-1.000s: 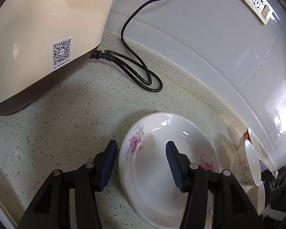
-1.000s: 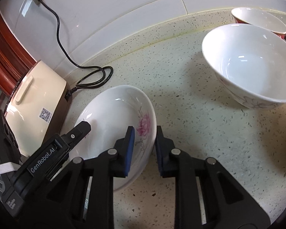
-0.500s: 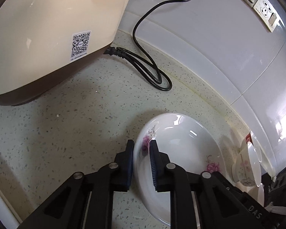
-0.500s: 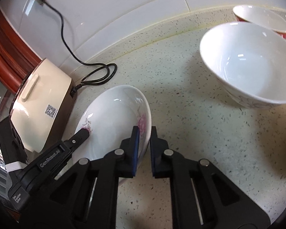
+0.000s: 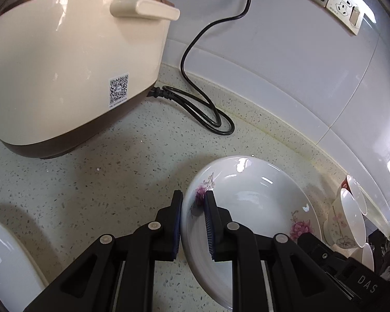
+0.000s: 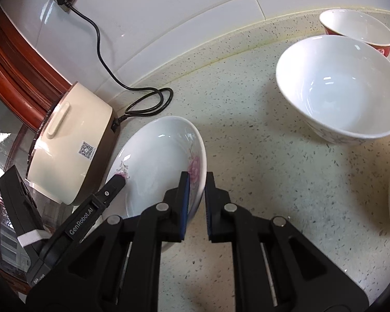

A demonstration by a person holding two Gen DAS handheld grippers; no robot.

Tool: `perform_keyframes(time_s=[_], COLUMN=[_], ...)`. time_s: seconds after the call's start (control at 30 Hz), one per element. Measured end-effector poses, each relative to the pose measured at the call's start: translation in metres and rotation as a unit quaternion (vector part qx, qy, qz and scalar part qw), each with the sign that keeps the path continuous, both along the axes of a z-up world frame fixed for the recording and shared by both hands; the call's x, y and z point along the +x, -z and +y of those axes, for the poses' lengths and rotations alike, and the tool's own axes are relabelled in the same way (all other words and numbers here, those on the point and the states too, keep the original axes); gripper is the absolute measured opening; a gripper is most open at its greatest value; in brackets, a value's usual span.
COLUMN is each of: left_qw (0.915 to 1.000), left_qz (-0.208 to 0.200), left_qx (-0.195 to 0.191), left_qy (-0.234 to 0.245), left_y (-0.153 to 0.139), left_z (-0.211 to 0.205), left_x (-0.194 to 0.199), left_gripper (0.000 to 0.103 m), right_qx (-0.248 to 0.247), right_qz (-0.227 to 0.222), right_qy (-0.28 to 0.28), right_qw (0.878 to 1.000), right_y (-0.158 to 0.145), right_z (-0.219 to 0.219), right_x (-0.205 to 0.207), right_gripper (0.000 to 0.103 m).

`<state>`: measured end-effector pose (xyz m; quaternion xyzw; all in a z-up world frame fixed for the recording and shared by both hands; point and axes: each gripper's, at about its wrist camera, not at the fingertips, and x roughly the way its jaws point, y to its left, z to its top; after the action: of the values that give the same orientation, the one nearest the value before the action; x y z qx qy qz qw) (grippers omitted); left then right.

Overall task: Organize plates and bowls
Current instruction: 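Carry both held flower plates toward the flower plate stack beside the rice cooker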

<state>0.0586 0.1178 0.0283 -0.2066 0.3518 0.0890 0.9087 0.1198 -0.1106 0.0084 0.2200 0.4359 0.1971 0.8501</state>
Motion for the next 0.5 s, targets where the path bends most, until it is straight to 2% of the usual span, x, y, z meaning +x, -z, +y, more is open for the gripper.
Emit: perform_keyframes(time_s=[0.33, 0.5], left_qw=[0.9996, 0.9992], left_qz=[-0.021, -0.029], left_qx=[0.008, 0.0], left_qy=[-0.018, -0.028], left_y=[-0.01, -0.014], left_z=[0.0, 0.005], left_x=[-0.019, -0.026], left_gripper=[0.017, 0.017], right_qx=[0.005, 0.013], right_qz=[-0.015, -0.017], right_qy=[-0.02, -0.033], right_qw=[1.0, 0.999], right_y=[-0.011, -0.014], right_z=[0.006, 0.011], right_x=[-0.009, -0.011], right_gripper=[0.014, 0.014])
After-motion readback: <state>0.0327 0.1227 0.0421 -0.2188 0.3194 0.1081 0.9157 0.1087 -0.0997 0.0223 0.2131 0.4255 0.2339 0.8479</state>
